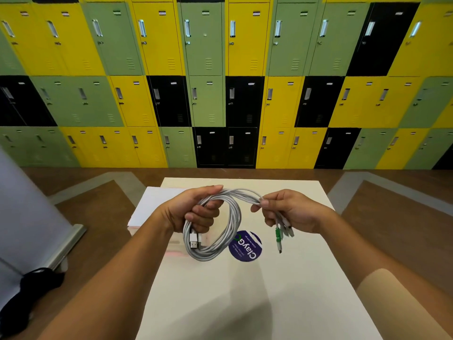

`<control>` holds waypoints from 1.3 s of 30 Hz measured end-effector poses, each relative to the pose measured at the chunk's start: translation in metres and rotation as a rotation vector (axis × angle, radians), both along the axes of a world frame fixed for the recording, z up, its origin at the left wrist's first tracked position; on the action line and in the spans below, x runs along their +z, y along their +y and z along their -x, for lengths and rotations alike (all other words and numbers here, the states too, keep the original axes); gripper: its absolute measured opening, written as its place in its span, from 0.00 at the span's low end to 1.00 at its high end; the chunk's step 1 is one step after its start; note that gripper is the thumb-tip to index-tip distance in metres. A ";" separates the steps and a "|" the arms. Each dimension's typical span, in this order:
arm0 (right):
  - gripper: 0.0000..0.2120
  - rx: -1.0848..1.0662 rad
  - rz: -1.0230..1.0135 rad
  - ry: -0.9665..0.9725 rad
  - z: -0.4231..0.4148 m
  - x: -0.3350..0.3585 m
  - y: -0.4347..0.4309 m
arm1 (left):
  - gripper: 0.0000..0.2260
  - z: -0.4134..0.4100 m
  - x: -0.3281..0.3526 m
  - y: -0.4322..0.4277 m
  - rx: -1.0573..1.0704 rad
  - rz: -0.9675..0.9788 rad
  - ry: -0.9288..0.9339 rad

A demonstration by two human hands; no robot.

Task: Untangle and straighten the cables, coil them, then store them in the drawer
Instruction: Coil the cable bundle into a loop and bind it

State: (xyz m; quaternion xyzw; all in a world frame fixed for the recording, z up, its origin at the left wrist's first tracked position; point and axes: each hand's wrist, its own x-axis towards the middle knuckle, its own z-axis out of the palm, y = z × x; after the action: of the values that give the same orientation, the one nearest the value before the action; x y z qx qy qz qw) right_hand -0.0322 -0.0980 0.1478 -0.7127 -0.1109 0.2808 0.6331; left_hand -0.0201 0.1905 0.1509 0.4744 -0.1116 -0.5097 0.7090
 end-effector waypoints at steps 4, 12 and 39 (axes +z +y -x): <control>0.17 -0.073 0.164 -0.162 0.005 0.006 0.009 | 0.20 -0.001 -0.003 0.001 0.026 0.022 0.006; 0.08 0.038 -0.044 0.063 0.014 0.010 0.011 | 0.19 -0.005 0.001 0.005 0.047 0.103 0.011; 0.25 0.016 -0.305 0.412 0.038 -0.023 0.020 | 0.20 -0.010 0.005 -0.027 -0.022 0.324 0.059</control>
State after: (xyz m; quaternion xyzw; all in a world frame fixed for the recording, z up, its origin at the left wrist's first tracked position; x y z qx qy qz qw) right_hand -0.0698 -0.0775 0.1249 -0.5358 -0.0261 0.4051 0.7404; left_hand -0.0103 0.1635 0.1560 0.3376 -0.1766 -0.5063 0.7736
